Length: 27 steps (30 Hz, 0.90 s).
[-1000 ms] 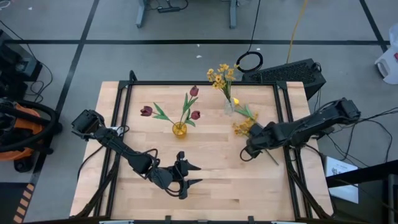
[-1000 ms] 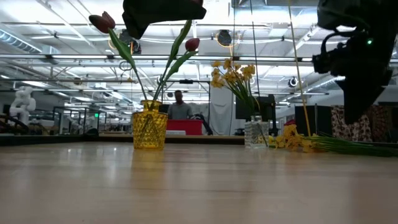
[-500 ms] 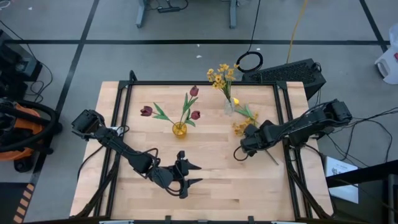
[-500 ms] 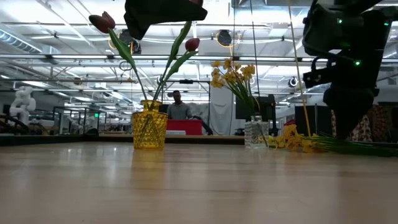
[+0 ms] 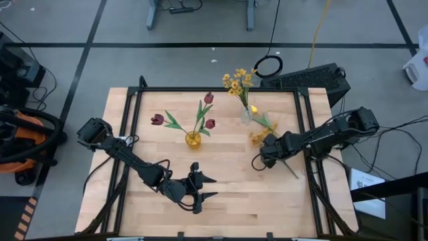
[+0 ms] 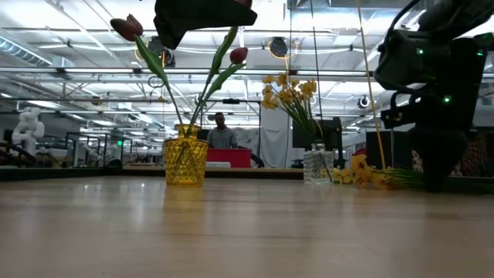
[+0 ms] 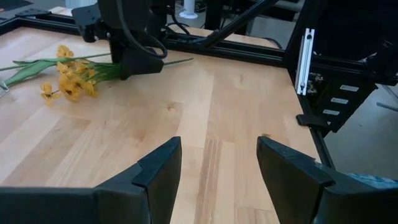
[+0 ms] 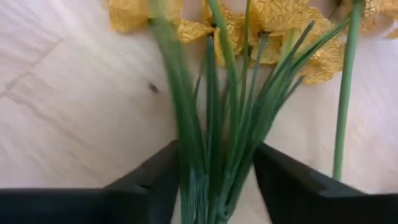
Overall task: Sort flowers into vase by color
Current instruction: Put the yellow flowers into the transparent vase
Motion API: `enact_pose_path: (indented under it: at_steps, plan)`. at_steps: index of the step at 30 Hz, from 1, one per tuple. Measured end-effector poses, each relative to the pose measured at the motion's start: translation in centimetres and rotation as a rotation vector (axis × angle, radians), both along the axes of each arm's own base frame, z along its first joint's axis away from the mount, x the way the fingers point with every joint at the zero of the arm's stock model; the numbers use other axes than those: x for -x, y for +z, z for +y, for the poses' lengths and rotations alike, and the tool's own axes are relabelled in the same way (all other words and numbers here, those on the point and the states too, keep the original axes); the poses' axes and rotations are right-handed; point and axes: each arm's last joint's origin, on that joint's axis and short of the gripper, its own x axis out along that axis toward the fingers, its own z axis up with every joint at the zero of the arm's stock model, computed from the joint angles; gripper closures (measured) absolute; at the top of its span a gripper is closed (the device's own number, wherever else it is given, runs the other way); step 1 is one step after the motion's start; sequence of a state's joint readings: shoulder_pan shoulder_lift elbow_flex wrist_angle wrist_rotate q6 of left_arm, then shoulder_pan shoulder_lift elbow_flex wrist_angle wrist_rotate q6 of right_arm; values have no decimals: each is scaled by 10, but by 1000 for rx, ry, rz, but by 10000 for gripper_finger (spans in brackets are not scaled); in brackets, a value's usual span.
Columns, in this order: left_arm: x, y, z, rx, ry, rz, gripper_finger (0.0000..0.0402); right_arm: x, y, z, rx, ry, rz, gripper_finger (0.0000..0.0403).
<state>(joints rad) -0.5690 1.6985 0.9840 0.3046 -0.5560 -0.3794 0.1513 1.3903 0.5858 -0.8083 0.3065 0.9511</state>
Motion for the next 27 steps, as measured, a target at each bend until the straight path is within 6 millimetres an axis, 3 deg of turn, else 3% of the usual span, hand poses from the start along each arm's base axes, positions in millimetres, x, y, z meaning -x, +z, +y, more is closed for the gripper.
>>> enact_pose_path:
  at_steps: [6,9,16,27]
  plan:
    - [0,0,0,0,0,0,188,-5,0,1,-21,31,-55,344]
    - [0,0,0,0,0,0,188,-7,0,1,-27,40,-65,390]
    - [0,0,0,-3,0,3,188,-7,7,3,-44,59,-129,385]
    - [0,-1,0,-5,0,6,188,3,41,22,-144,172,-354,397]
